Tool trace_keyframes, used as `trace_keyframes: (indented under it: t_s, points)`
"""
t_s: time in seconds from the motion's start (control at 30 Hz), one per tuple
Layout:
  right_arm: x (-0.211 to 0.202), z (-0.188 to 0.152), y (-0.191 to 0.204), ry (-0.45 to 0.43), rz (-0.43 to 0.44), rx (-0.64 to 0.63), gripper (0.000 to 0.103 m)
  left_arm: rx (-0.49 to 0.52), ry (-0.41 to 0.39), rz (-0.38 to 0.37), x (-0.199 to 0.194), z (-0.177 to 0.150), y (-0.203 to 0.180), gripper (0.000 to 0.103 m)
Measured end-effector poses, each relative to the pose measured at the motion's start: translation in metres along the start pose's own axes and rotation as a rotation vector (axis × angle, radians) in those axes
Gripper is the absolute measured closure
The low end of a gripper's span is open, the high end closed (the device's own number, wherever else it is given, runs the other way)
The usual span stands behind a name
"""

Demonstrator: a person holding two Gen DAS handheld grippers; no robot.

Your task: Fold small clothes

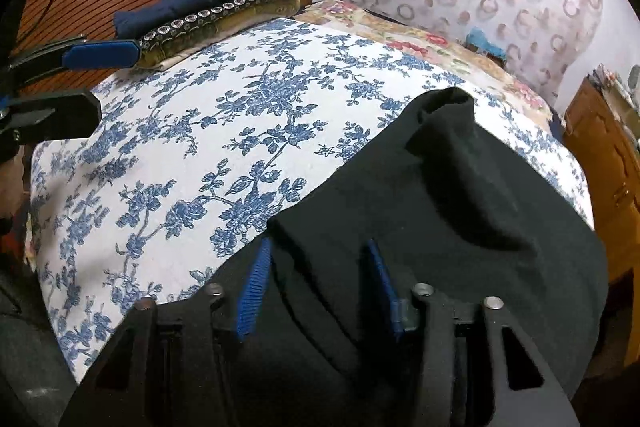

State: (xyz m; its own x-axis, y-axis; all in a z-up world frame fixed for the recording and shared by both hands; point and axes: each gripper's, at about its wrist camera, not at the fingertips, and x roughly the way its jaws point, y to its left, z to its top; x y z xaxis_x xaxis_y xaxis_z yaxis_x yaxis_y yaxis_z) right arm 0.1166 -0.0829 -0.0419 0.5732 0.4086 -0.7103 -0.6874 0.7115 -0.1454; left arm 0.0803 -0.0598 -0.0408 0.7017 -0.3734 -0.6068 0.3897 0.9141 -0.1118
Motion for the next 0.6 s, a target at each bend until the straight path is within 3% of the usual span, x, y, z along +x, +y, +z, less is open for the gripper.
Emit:
trace_keyframes:
  t_s: [0.1, 0.2, 0.4, 0.6]
  points:
    - [-0.007, -0.001, -0.002, -0.011, 0.011, -0.019, 0.094, 0.002, 0.002, 0.003, 0.0, -0.001, -0.001, 0.03]
    - [-0.033, -0.001, -0.013, -0.072, 0.003, 0.019, 0.096, -0.003, -0.002, 0.002, 0.0, -0.002, 0.0, 0.03]
    - [-0.09, 0.002, -0.056, -0.196, -0.109, 0.115, 0.096, -0.004, 0.004, -0.005, 0.003, -0.004, -0.003, 0.03]
    - [-0.099, -0.005, -0.122, -0.188, -0.285, 0.204, 0.096, 0.001, 0.01, -0.009, 0.005, -0.004, -0.006, 0.03]
